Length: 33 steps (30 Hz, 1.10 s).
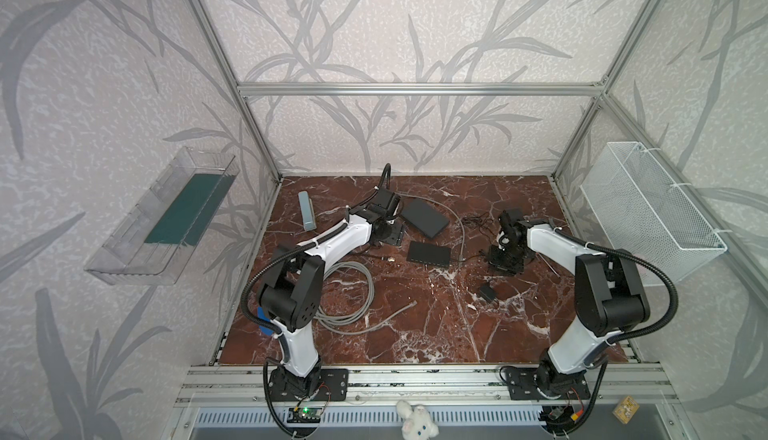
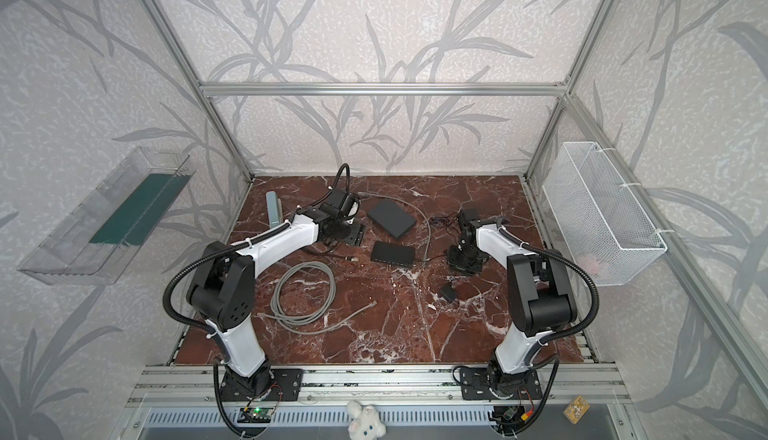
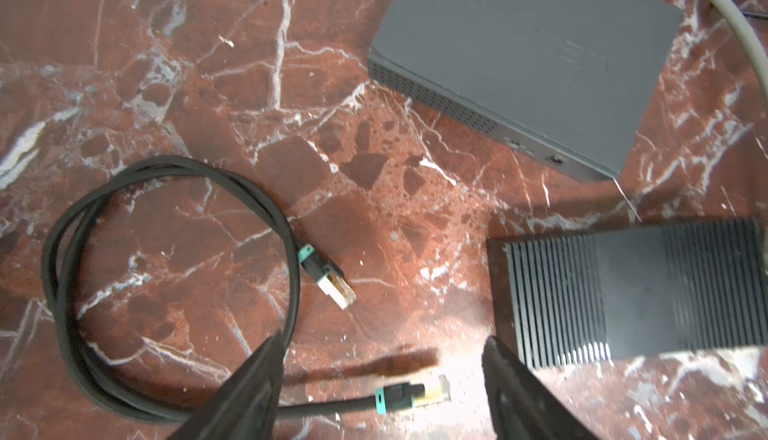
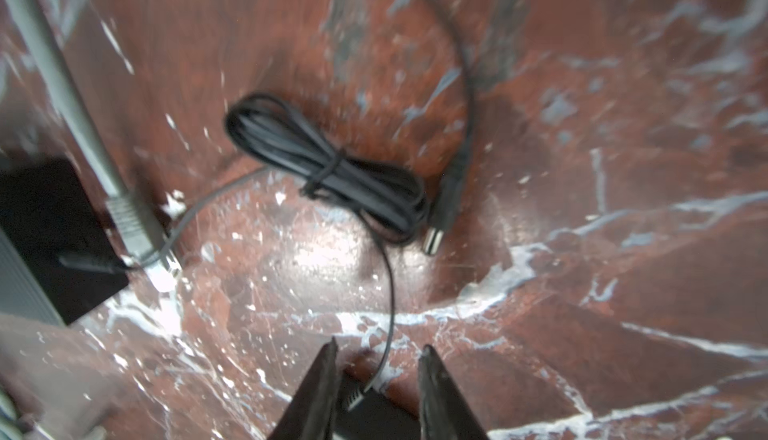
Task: Insert the plug into the switch port
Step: 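Grasp the grey ethernet cable near its plug with the left gripper while the right approaches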
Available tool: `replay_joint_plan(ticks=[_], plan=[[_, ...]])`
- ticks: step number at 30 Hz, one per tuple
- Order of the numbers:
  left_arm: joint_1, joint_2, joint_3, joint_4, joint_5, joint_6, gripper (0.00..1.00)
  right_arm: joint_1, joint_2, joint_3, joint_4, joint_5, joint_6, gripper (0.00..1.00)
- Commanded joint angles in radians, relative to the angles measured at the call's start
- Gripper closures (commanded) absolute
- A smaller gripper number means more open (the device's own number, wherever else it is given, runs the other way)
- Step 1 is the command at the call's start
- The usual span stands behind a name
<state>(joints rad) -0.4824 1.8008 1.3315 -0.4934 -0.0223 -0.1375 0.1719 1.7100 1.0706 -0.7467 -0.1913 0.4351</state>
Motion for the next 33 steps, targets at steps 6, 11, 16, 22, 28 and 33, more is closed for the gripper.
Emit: replay_joint_plan(ticks=[6, 11, 16, 22, 28, 33], plan=[[-0.017, -0.15, -0.159, -0.151, 0.302, 0.165, 0.34, 0.004, -0.193, 0.016, -0.15, -0.066, -0.077, 0.46], [-0.084, -0.193, -0.28, -0.178, 0.369, 0.166, 0.36, 0.031, -0.216, 0.017, -0.019, -0.16, -0.121, 0.42], [-0.149, -0.221, -0.35, -0.162, 0.361, 0.151, 0.38, 0.089, -0.165, -0.011, 0.165, -0.219, -0.09, 0.43], [-0.212, -0.213, -0.361, -0.184, 0.362, 0.141, 0.41, 0.113, -0.079, -0.003, 0.198, -0.237, -0.076, 0.45], [-0.252, -0.168, -0.359, -0.203, 0.345, 0.126, 0.44, 0.113, -0.069, 0.008, 0.186, -0.249, -0.07, 0.45], [-0.273, -0.108, -0.331, -0.218, 0.319, 0.101, 0.5, 0.113, -0.083, -0.001, 0.161, -0.269, -0.073, 0.47]])
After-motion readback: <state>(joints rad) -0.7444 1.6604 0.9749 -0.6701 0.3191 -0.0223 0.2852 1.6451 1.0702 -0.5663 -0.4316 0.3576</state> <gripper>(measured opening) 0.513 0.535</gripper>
